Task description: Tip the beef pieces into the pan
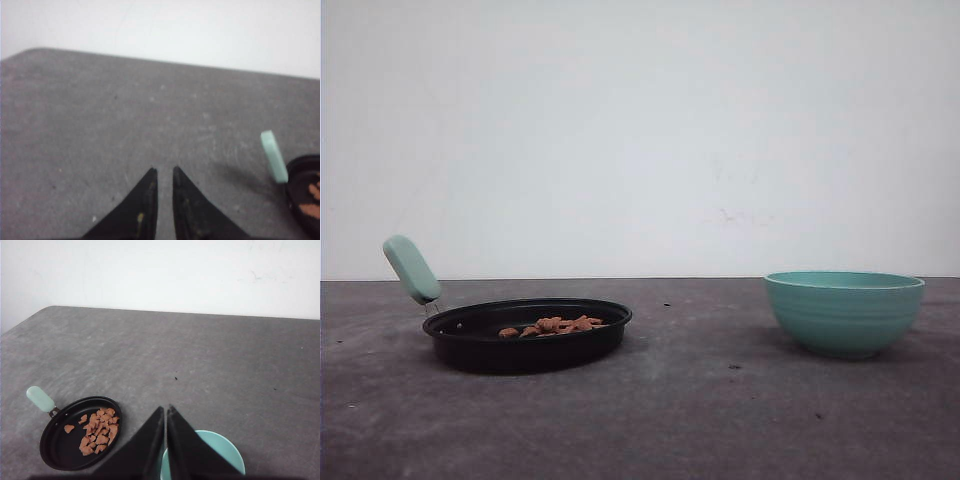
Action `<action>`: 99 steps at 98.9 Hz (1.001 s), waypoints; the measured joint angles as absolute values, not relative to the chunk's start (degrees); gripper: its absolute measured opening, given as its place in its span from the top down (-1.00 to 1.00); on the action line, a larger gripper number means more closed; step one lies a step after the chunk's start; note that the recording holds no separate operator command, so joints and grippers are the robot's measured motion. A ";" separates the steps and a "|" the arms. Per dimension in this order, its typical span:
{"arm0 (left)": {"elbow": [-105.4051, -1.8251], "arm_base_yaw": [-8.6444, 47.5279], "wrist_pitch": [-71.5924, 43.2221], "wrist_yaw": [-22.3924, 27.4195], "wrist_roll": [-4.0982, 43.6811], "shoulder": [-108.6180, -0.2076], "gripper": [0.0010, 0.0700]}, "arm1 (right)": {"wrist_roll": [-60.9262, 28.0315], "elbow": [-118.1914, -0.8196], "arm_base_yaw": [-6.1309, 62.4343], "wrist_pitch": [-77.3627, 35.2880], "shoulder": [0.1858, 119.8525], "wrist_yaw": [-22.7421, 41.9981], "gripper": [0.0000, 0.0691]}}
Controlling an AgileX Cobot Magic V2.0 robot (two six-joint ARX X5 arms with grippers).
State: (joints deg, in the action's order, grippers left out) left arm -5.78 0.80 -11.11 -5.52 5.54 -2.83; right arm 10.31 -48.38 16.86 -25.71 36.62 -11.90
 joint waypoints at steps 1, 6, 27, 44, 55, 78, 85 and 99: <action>-5.63 0.80 -11.07 -5.52 5.54 -2.79 0.95 | 10.31 -48.38 16.86 -25.71 36.62 -11.90 0.98; -4.84 0.80 -10.92 -5.52 5.54 -2.48 0.95 | 10.31 -48.38 16.86 -25.71 36.62 -11.90 0.98; -1.91 0.80 -10.24 -5.50 5.52 -0.30 0.95 | 10.31 -48.38 16.86 -25.71 36.62 -11.90 0.98; -1.89 0.80 -10.28 -5.50 5.30 -0.30 0.95 | 10.31 -48.38 16.86 -25.71 36.62 -11.90 0.98; -1.89 0.80 -10.28 -5.52 5.15 -0.30 0.95 | 10.31 -48.38 16.86 -25.71 36.62 -11.90 0.98; -1.89 0.80 -10.28 -5.50 5.10 -0.30 0.95 | 10.31 -48.38 16.86 -25.74 36.62 -11.90 0.98; -1.89 0.80 -10.28 -5.52 5.13 -0.30 0.95 | 10.31 -48.38 16.86 -25.74 36.62 -11.90 0.98; -1.89 0.80 -10.28 -5.52 5.13 -0.30 0.95 | 10.31 -48.38 16.86 -25.71 36.62 -11.90 0.98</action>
State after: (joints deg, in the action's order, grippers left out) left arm -1.89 0.80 -10.28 -5.52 5.13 -0.30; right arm 10.31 -48.38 16.86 -25.71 36.62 -11.90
